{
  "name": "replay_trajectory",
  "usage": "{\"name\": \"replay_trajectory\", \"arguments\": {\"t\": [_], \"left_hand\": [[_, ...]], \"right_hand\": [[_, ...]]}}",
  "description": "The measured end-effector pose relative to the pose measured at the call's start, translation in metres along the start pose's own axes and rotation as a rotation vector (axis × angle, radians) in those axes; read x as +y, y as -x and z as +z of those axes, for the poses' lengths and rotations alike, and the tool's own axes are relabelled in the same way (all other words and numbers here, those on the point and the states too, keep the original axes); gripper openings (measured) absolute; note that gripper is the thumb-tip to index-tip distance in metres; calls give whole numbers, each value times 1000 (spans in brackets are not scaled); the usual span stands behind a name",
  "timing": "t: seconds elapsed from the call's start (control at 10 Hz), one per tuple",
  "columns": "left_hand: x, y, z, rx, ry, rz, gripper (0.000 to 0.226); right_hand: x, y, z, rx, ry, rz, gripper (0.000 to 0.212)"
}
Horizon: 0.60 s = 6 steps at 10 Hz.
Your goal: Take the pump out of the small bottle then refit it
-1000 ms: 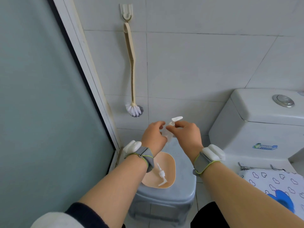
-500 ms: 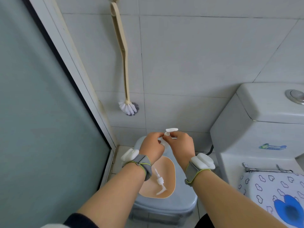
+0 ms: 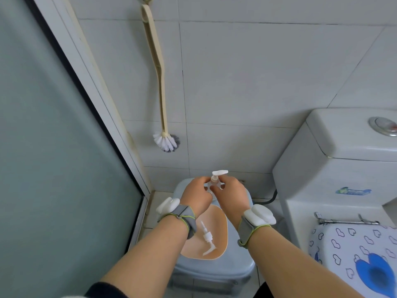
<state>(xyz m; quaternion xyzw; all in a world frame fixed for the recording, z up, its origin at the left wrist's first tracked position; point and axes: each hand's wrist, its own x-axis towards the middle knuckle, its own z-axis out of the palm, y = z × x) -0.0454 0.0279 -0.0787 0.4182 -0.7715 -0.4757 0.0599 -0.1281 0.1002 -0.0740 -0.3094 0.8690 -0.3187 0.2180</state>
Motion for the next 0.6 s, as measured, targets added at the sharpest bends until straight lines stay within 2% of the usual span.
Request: {"name": "replay_trajectory", "arguments": {"t": [0.2,0.5,0.6], "left_hand": [[-2,9,-6,-15,-29,-70,57],[18,41,-35,8,63,-97,50],[29,59,-45,47,102,-49,30]], "right_hand": [[13,13,-7,-24,-59,33,56],[-3,37,-50,44,-132,101,39],[-11,53,-67,74,-189,82,46]]}}
